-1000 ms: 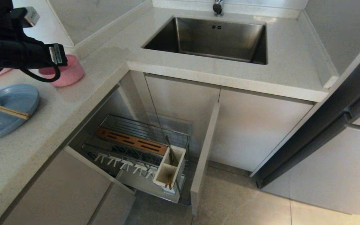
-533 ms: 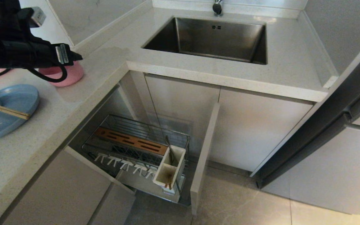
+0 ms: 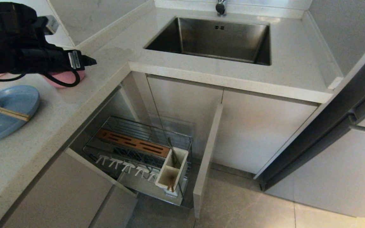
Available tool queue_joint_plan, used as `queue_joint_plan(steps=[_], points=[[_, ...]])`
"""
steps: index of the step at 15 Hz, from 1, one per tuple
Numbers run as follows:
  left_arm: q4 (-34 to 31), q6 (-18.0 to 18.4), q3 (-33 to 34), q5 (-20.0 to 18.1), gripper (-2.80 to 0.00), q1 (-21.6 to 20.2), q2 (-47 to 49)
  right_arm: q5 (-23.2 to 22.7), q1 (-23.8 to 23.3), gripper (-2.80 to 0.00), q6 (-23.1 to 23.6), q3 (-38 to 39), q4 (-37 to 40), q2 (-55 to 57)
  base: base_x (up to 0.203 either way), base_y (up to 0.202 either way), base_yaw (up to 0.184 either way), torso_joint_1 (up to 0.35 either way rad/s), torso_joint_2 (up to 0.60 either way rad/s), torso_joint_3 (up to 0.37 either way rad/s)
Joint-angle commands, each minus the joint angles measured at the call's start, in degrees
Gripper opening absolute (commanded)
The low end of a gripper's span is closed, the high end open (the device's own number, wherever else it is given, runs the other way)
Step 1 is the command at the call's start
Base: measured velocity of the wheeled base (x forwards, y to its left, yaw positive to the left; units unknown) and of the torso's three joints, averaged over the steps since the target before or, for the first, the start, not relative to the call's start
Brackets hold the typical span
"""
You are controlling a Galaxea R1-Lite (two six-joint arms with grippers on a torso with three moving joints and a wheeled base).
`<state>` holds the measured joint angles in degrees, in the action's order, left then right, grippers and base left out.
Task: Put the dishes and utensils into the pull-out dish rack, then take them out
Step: Pick up the bowl and place it in the cupboard
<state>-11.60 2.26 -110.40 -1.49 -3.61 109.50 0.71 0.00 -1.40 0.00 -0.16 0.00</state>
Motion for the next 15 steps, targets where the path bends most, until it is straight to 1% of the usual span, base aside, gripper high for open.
queue_joint_plan(steps=[1, 7, 8, 9, 15], points=[[0.00, 0.03, -0.26, -0.26, 0.00, 0.00, 0.72, 0.00, 0.00, -2.80, 0.00, 0.00, -0.02, 0.09, 0.000, 0.000, 0.000, 0.000, 0.00, 0.000], [0.44, 0.03, -0.34, -0.26, 0.00, -0.26, 1.07, 0.00, 0.00, -2.80, 0.00, 0.00, -0.02, 0.09, 0.000, 0.000, 0.000, 0.000, 0.00, 0.000], [0.44, 0.03, -0.34, -0.26, -0.18, -0.36, 1.07, 0.00, 0.00, -2.80, 0.00, 0.00, -0.02, 0.08, 0.000, 0.000, 0.000, 0.000, 0.00, 0.000], [0.54, 0.12, -0.34, -0.26, -2.80, -0.43, 1.16, 0.00, 0.00, -2.80, 0.00, 0.00, -0.02, 0.09, 0.000, 0.000, 0.000, 0.000, 0.00, 0.000], [1.58, 0.47, -0.26, -0.18, -2.80, -0.73, 0.85, 0.00, 0.00, -2.80, 0.00, 0.00, -0.02, 0.02, 0.000, 0.000, 0.000, 0.000, 0.00, 0.000]])
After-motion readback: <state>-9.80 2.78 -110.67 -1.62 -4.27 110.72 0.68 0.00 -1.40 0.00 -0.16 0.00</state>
